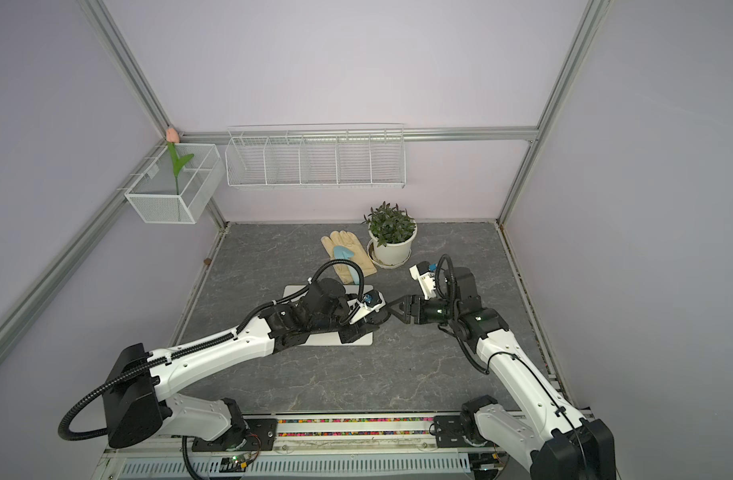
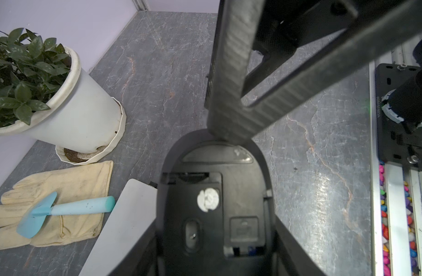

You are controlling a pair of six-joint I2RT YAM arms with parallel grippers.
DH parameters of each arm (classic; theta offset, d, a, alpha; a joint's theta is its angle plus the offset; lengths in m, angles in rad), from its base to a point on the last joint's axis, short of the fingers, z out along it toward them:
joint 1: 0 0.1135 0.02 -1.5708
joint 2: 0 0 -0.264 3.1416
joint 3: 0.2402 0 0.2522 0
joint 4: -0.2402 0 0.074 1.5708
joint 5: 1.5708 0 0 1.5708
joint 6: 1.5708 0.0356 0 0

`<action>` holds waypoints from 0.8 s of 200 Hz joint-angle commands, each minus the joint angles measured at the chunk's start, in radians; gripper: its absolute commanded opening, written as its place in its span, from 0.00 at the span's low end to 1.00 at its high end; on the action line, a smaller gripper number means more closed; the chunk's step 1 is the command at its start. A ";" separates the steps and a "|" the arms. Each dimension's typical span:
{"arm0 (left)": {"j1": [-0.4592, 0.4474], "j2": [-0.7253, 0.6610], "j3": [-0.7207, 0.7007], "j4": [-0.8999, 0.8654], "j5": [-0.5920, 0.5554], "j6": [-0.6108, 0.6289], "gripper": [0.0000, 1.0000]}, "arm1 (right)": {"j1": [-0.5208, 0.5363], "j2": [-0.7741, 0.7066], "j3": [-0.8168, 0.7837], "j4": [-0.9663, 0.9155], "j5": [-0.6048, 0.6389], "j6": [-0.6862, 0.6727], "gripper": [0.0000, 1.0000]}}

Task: Insert the wireless mouse receiver into the laptop
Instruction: Close the lid on the mouse.

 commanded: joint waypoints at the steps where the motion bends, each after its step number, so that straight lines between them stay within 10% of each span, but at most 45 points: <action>1: 0.008 0.013 0.001 0.039 -0.001 -0.025 0.35 | -0.014 -0.020 0.018 -0.031 0.022 -0.015 0.71; 160: 0.011 0.014 0.007 0.074 0.015 -0.014 0.34 | 0.004 0.074 0.051 -0.042 0.057 -0.015 0.63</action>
